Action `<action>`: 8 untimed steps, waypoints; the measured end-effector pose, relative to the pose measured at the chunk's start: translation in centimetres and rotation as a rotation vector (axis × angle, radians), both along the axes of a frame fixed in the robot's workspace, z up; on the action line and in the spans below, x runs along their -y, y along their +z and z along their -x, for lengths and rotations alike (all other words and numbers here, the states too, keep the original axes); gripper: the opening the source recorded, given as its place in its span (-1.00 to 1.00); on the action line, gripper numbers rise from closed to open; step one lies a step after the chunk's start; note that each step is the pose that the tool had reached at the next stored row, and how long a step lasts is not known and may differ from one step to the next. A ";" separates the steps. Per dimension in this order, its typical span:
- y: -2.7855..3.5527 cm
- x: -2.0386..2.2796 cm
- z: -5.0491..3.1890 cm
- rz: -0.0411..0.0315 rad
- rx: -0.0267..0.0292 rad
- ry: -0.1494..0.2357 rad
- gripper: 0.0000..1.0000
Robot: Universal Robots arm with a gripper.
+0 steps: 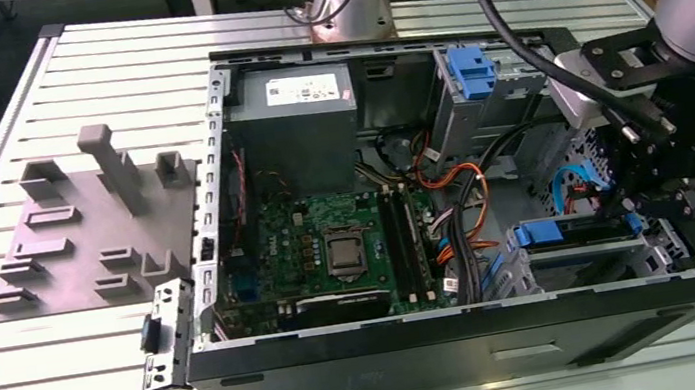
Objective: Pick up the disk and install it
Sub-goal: 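Insert the first disk wire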
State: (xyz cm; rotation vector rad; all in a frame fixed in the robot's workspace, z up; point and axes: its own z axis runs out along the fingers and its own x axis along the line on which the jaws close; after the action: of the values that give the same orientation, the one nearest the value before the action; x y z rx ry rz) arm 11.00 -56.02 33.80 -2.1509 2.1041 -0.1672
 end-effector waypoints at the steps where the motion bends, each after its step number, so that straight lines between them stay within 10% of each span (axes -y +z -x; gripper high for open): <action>1: -0.02 0.01 0.16 0.0000 0.0025 0.000 -0.68; 8: -0.19 0.01 0.28 0.0002 0.0066 -0.008 -0.68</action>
State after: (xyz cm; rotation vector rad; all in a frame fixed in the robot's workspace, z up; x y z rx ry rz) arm 10.71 -56.03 33.62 -2.1391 2.1098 -0.1750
